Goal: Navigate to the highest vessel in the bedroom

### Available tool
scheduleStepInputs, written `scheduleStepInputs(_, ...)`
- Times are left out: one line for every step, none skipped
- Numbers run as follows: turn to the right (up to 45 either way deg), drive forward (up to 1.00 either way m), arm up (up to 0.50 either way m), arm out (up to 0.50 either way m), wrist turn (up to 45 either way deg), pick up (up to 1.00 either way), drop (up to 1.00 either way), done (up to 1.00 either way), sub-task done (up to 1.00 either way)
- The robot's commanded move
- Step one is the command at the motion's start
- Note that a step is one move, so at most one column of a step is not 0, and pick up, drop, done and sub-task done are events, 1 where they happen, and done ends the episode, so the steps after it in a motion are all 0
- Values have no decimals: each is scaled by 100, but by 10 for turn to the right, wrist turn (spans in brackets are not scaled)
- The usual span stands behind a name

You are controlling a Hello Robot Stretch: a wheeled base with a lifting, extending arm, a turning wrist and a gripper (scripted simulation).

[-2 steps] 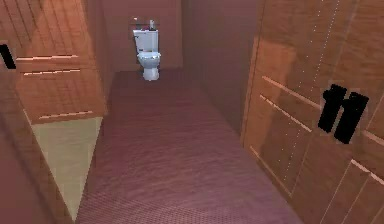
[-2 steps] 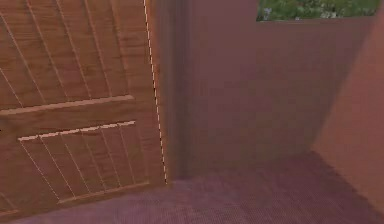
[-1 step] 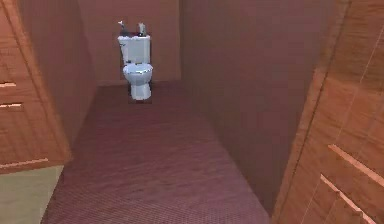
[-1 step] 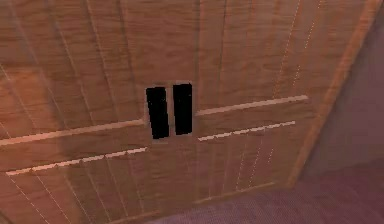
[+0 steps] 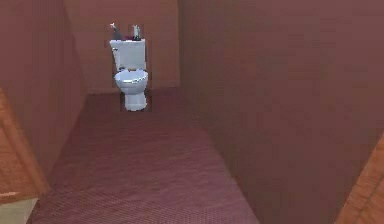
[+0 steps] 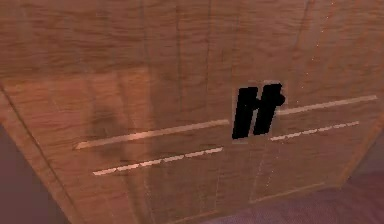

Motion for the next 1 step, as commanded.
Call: scheduleStepInputs(-450,0,0,0,0,0,0,0,0)
